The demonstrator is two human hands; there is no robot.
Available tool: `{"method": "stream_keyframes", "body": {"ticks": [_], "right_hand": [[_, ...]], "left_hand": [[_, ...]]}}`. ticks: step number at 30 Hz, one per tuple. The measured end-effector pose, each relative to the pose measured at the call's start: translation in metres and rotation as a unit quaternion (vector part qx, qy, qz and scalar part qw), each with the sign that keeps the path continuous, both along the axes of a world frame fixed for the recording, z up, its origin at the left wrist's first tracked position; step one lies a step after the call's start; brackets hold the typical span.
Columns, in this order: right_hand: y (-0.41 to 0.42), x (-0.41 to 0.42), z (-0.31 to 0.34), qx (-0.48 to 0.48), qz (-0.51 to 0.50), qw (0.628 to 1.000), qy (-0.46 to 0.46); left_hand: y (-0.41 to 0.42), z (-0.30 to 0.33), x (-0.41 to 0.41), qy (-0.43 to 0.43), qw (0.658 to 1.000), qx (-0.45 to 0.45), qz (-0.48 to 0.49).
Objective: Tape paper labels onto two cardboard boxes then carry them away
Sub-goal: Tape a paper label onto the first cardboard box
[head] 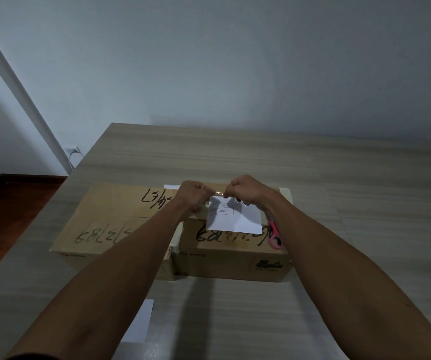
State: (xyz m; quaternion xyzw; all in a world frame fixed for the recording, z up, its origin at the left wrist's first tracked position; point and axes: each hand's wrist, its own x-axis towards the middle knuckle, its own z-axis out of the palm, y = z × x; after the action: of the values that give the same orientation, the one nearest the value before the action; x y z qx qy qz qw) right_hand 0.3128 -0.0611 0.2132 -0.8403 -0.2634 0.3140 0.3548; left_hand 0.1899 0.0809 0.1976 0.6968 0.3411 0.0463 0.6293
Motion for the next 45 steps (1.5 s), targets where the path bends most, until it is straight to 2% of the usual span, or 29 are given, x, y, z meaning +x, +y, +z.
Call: {"method": "stream_keyframes", "body": {"ticks": [9,16,25,33,45], "right_hand": [[0.018,0.013,-0.006,-0.017,0.023,0.999,-0.017],[0.028,0.02,-0.003,-0.072,0.046,0.995,-0.054],[0.041,0.024,-0.01,-0.144,0.052,0.985,-0.078],[0.046,0.019,-0.014,-0.168,0.048,0.978,-0.11],[0.052,0.016,-0.018,-0.19,0.035,0.974,-0.121]], "left_hand": [[0.008,0.007,0.014,0.046,0.998,0.031,0.014],[0.017,-0.008,0.034,0.108,0.984,0.139,0.022],[0.012,-0.011,0.045,0.2,0.953,0.226,0.022],[0.013,-0.018,0.047,0.205,0.941,0.268,0.024],[0.01,-0.016,0.048,0.216,0.935,0.282,0.018]]}}
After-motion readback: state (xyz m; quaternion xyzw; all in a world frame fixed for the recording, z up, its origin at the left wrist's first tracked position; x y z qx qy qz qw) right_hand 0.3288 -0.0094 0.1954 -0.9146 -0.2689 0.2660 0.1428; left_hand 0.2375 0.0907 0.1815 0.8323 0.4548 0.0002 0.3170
